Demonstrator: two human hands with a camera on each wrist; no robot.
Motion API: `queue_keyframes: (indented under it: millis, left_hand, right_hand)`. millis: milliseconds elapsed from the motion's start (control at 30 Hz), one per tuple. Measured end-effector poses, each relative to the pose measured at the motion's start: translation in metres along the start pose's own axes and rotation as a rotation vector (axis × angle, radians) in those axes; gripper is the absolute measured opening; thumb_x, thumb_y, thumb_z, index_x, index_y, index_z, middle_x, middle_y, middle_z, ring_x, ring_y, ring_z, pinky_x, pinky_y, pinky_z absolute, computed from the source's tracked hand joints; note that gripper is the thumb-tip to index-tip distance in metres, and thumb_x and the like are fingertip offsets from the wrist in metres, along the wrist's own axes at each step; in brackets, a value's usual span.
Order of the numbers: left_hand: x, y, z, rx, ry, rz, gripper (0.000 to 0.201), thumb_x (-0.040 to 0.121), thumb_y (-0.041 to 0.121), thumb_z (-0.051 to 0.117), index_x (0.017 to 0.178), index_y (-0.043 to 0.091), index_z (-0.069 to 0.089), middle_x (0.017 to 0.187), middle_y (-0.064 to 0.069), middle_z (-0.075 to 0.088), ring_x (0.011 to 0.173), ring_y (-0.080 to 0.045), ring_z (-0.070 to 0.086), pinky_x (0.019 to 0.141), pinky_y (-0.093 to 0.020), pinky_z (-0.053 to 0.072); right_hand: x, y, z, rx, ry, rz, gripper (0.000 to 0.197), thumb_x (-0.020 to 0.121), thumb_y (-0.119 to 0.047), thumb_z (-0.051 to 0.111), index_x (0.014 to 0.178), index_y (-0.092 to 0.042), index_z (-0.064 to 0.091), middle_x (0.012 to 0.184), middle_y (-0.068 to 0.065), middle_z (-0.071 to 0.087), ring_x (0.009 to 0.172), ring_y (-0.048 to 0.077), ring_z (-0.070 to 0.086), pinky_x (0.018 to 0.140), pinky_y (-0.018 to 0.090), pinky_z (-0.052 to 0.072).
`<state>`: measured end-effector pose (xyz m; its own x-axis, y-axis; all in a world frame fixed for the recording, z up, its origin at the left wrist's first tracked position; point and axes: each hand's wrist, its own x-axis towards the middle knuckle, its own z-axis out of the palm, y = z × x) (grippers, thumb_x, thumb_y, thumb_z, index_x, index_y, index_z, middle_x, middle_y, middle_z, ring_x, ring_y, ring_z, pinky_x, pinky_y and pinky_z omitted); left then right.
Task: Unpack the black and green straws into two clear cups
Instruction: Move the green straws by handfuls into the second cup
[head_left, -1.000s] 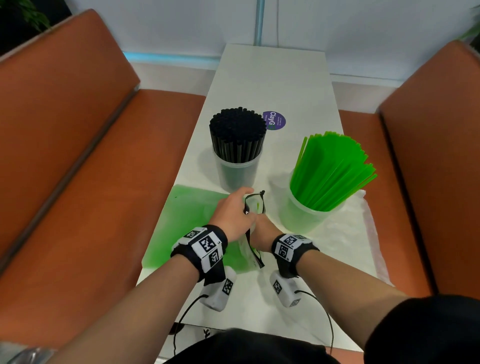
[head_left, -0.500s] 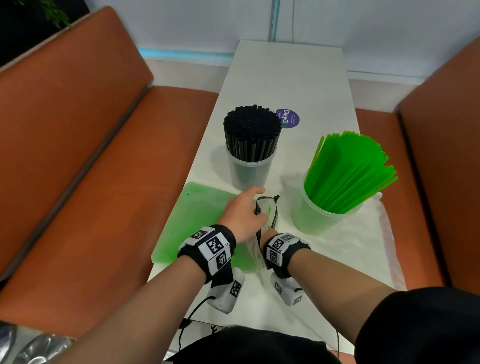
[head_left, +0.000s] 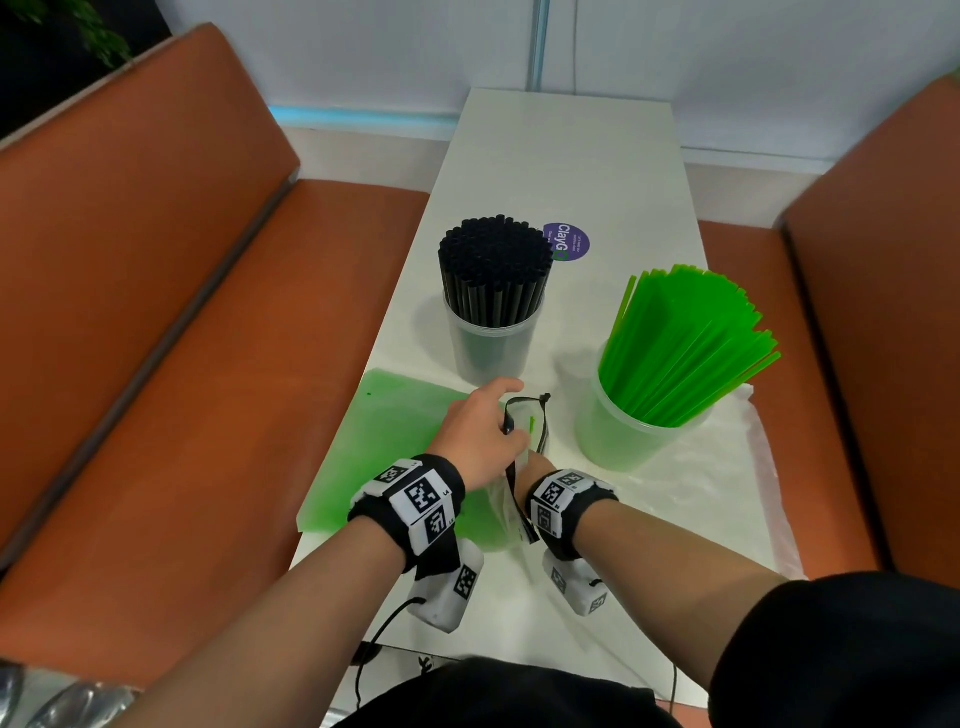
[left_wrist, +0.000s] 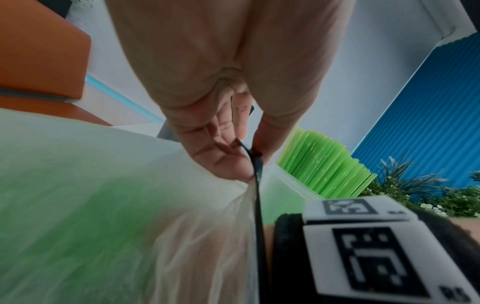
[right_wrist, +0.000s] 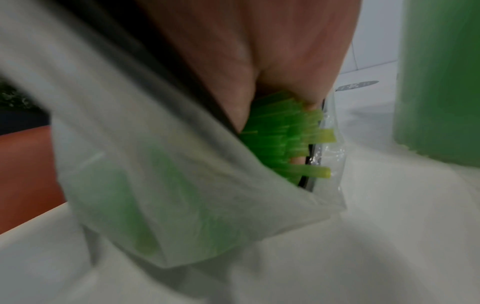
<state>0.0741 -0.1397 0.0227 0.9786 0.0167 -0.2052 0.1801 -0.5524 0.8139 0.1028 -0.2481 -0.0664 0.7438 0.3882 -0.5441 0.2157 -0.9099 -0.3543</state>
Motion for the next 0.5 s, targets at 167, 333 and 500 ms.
queue_keyframes:
  millis: [167, 333, 500]
  left_hand:
    - [-0.003, -0.002, 0.001, 0.004, 0.012, -0.003, 0.054, 0.087, 0.012, 0.064, 0.137, 0.026, 0.050, 0.086, -0.011, 0.067, 0.058, -0.011, 0.059, 0.073, -0.034, 0.058]
    - [-0.004, -0.003, 0.003, 0.007, 0.023, -0.007, 0.052, 0.087, 0.010, 0.065, 0.135, 0.025, 0.051, 0.087, -0.017, 0.069, 0.055, -0.014, 0.058, 0.072, -0.034, 0.058]
    - [0.000, -0.005, 0.005, 0.005, 0.033, -0.013, 0.053, 0.087, 0.009, 0.065, 0.136, 0.025, 0.052, 0.088, -0.015, 0.068, 0.063, -0.020, 0.061, 0.073, -0.036, 0.057]
  right_hand:
    - [-0.006, -0.008, -0.010, -0.118, -0.052, -0.068, 0.017, 0.095, -0.010, 0.048, 0.106, -0.004, 0.060, 0.108, 0.015, 0.062, 0.101, 0.027, 0.059, 0.082, 0.030, 0.044]
    - [-0.018, -0.011, -0.027, -0.319, -0.036, -0.181, 0.009, 0.091, -0.003, 0.047, 0.084, -0.009, 0.049, 0.080, 0.006, 0.055, 0.076, 0.025, 0.051, 0.068, 0.032, 0.044]
    - [-0.027, 0.001, -0.037, -0.366, 0.062, -0.136, 0.013, 0.090, -0.005, 0.047, 0.078, -0.011, 0.046, 0.078, 0.005, 0.054, 0.071, 0.025, 0.052, 0.062, 0.032, 0.040]
